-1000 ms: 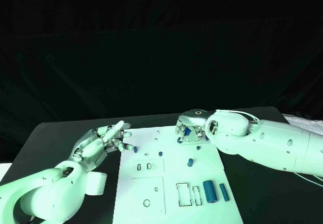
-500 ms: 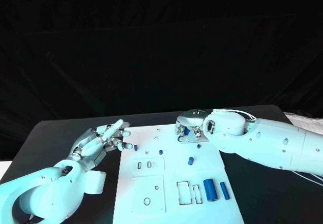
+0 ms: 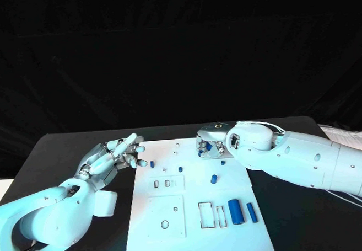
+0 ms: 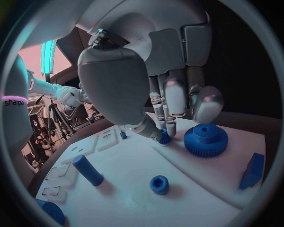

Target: Assemble the parts on the task board

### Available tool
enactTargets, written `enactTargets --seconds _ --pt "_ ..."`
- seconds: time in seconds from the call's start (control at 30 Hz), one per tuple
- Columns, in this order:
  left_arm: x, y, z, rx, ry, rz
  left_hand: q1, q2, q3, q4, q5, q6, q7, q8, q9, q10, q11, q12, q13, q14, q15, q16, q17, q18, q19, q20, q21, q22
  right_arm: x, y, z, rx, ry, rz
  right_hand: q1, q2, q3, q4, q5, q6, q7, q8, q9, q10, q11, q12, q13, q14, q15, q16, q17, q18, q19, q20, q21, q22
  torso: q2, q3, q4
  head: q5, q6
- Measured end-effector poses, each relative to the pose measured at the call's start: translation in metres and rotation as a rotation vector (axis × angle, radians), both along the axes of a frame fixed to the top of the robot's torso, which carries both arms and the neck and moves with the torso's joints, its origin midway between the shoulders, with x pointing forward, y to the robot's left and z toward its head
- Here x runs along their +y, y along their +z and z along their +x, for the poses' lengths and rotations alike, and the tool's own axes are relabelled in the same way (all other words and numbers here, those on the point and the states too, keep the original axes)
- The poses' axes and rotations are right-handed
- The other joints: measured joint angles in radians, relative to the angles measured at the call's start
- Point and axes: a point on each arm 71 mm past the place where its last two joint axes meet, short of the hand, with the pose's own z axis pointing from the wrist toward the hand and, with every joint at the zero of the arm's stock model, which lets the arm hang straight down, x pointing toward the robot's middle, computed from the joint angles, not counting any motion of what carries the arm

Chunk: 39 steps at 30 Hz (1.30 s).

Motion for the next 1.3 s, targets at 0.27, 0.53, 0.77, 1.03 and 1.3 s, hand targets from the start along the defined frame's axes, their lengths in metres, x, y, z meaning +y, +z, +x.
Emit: enactTargets --seconds 0.27,0.53,0.77,1.03,1.3 --pt "0.0004 -0.0002 0.0001 0.002 0.001 0.001 0.004 0.004 0.0 0.0 0.0 0.0 0.0 0.0 0.0 0.0 0.0 0.0 0.001 -0.004 -0.003 0.006 0.001 0.0 0.0 0.0 0.0 0.001 0.0017 -0.0002 0.0014 -0.005 0.002 -0.007 0.001 -0.001 0.001 0.0 -0.008 0.0 0.0 0.0 0.0 0.007 0.0 -0.001 0.001 0.0 0.0 0.005 0.004 0.0 0.0 0.0 0.004 0.007 0.002 -0.0012 0.0054 -0.005 -0.002" --pt "0.0008 -0.0004 0.0004 0.005 0.001 0.002 0.004 0.004 0.0 0.0 0.0 -0.004 0.004 0.0 0.0 -0.003 0.004 0.0 0.001 -0.004 -0.003 0.006 0.003 0.0 -0.004 0.004 0.0 0.001 0.0024 -0.0009 0.0026 -0.007 0.002 -0.011 0.001 -0.001 0.002 -0.002 -0.008 0.0 0.0 -0.001 0.0 0.008 0.0 -0.001 0.001 0.0 0.0 0.009 0.006 0.0 0.0 0.0 0.004 0.01 0.003 -0.0031 0.0094 -0.009 -0.001" --pt "0.0012 -0.0007 0.0009 0.007 0.003 0.003 0.004 0.004 -0.003 -0.003 0.0 -0.004 0.004 0.0 0.0 -0.003 0.004 0.0 0.002 -0.007 0.0 0.006 0.004 0.0 -0.004 0.004 0.004 0.002 0.0031 -0.0011 0.0045 -0.007 0.0 -0.015 0.003 -0.012 0.003 -0.003 -0.02 0.0 0.0 -0.002 0.0 0.008 0.001 -0.001 0.001 0.0 0.0 0.009 0.006 0.0 0.0 0.0 0.012 0.013 0.004 -0.0047 0.0134 -0.013 -0.001" --pt "0.0013 -0.001 0.0013 0.008 0.003 0.004 0.009 0.009 -0.003 -0.003 0.0 -0.004 0.004 0.0 0.001 -0.003 0.004 0.0 0.003 -0.007 0.0 0.01 0.007 0.0 -0.007 0.0 0.004 0.003 0.0052 -0.0023 0.0061 -0.006 -0.002 -0.017 -0.002 -0.017 0.007 -0.002 -0.019 -0.005 0.004 -0.006 -0.002 -0.011 0.007 -0.001 0.0 0.0 0.0 0.009 0.003 0.0 -0.007 0.0 0.012 0.012 0.005 -0.006 0.0177 -0.016 -0.002" --pt "0.0013 -0.0011 0.0014 0.01 0.003 0.005 0.014 0.014 -0.003 -0.003 0.0 -0.004 0.004 0.0 0.001 -0.01 0.004 0.0 0.004 -0.014 0.0 0.01 0.01 0.0 -0.011 0.004 0.004 0.004 0.0054 -0.003 0.0055 -0.021 0.001 -0.004 0.006 -0.016 0.038 -0.016 -0.022 0.017 0.008 0.001 -0.002 0.012 0.006 -0.001 0.002 0.0 0.0 0.02 0.009 -0.009 -0.005 -0.002 0.045 0.053 0.005 -0.0067 0.0211 -0.019 0.0"
